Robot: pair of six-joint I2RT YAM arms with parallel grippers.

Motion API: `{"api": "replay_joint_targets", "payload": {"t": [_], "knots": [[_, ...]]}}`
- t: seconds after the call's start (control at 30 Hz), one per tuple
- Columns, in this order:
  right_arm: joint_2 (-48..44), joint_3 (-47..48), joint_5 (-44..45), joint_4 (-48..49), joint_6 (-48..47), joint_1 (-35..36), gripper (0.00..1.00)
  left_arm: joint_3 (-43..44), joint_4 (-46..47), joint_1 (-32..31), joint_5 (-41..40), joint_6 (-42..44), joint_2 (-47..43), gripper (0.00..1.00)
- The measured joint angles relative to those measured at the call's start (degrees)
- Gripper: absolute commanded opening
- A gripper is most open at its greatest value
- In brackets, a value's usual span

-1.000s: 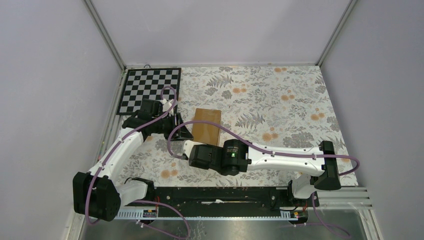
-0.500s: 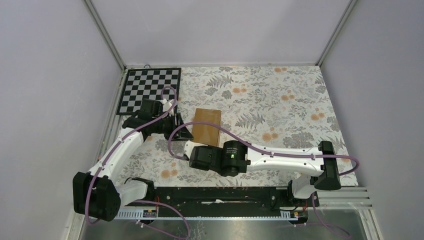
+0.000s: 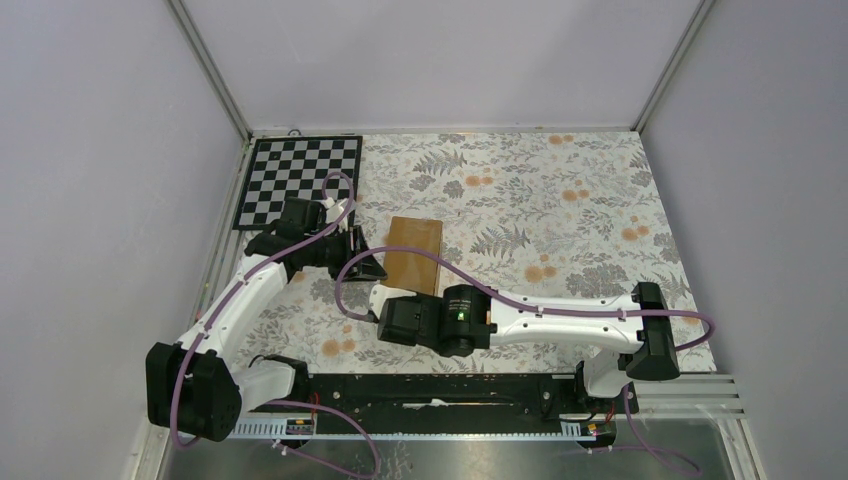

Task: Unpack the express box
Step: Cut the express box at the center of the board.

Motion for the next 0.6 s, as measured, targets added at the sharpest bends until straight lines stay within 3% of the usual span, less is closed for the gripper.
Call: {"api": "replay_joint_targets", "payload": {"t": [0.6], "knots": [[0.0,-1.0,1.9,-1.9,2.3,0.5,0.00,0.2,0.1,-0.2,-0.1,0.0,0.4,0.38]]}}
